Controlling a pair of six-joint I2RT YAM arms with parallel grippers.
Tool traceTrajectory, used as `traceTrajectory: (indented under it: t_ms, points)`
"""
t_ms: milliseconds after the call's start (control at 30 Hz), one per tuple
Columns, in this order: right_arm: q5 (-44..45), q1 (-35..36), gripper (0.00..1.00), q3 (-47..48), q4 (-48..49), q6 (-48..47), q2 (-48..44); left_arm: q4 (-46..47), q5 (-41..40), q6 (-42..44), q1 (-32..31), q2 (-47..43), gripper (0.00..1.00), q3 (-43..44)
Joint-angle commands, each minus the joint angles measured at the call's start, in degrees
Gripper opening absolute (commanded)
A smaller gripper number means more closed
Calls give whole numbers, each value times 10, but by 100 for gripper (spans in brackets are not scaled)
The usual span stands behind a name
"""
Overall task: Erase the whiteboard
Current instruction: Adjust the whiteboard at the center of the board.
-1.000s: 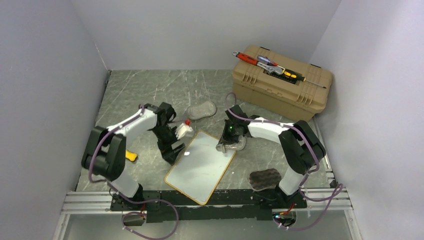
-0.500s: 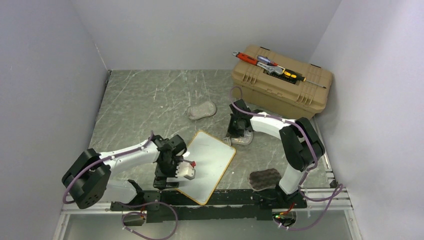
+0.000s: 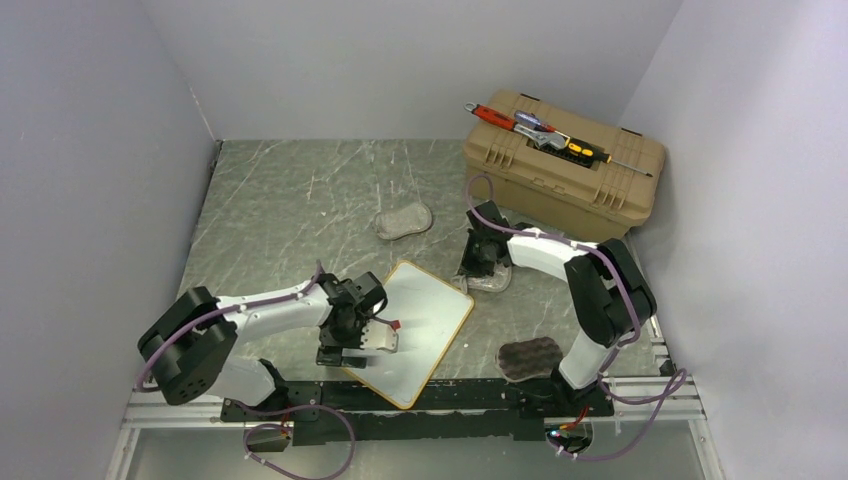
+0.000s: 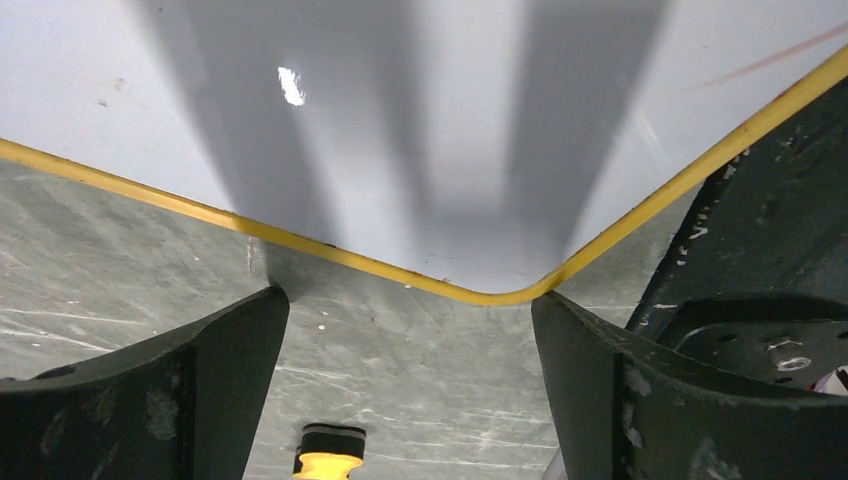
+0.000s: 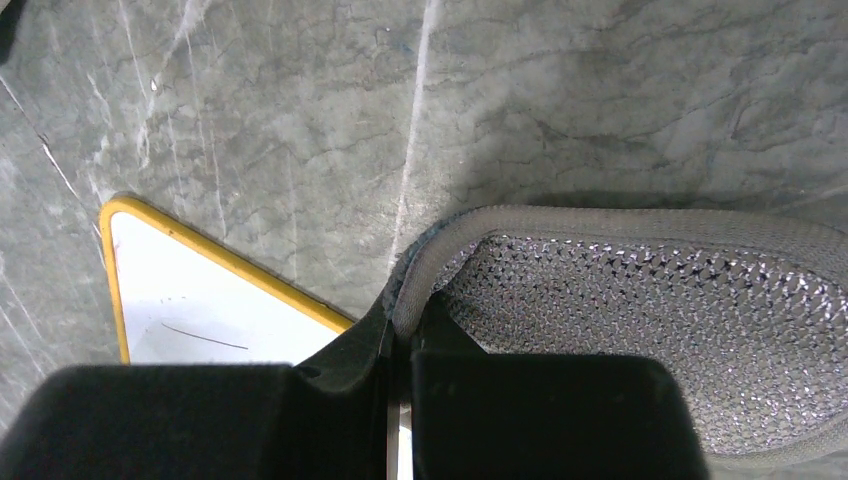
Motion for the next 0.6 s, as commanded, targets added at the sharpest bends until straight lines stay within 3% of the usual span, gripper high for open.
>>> traceTrajectory:
  t_ms: [0,233,433,567]
  points:
    - [24,-6,0,-16,-29,-4,-16,69,2,-13,-3,40,100,7]
    - [17,-10,0,-11,-41,11,-23,71,27,-25,-4,84,99,52]
    - [56,-14,0,42,-177,-6,-130,62,58,-35,3,109,96,74]
    - [45,-11,0,-20,-239,8,-210,42,91,-34,43,98,90,91]
